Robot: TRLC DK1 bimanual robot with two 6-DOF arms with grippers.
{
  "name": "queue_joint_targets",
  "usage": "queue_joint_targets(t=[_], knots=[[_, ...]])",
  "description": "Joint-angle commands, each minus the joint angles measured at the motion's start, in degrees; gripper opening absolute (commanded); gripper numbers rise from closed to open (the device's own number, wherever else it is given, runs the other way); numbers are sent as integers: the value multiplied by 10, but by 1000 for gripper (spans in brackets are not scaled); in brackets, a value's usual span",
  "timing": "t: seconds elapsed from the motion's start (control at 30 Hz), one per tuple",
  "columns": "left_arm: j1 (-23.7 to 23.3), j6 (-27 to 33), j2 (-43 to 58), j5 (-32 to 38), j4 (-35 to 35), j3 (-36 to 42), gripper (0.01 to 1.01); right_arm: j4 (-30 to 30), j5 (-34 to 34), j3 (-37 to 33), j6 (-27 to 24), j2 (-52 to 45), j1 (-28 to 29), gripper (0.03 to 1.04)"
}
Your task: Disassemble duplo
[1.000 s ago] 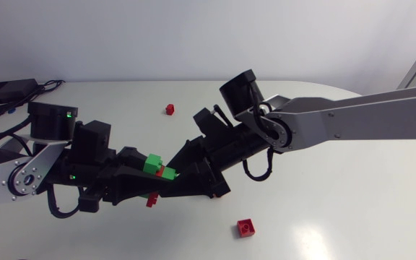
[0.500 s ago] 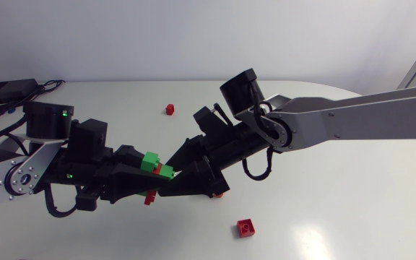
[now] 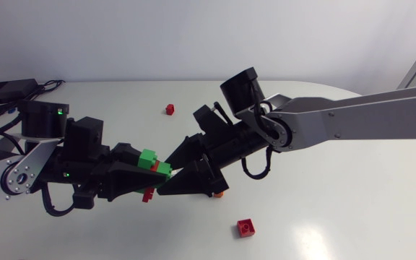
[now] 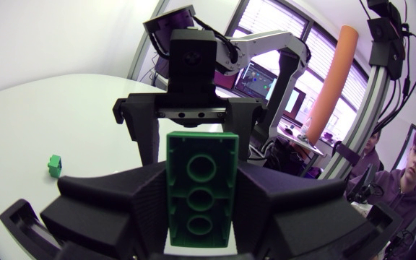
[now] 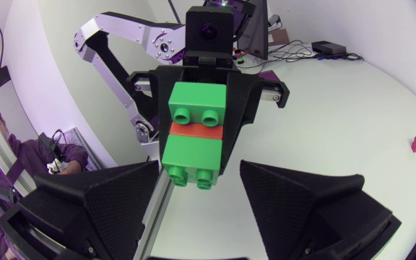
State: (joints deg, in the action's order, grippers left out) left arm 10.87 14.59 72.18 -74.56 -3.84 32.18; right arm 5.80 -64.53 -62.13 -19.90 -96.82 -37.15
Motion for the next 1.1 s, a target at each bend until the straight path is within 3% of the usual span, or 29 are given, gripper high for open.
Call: queue_joint_targets(t=[0.0,0.5,0.63,0.87,1.07], knots=[[-6,11,-9,-2,-3,-12,380,-4,-2,12,16,-2,-1,813],[-13,11,-16,-2,-2,-12,380,-5,-2,11,16,-11,-4,805],[-12,11,-16,-2,-2,-13,380,-9,-2,11,17,-13,-5,639],[-9,11,-15,-2,-2,-14,380,-11,-2,11,19,-14,-4,554],[-8,11,-13,-2,-3,-14,380,-11,-2,11,19,-14,-4,554]])
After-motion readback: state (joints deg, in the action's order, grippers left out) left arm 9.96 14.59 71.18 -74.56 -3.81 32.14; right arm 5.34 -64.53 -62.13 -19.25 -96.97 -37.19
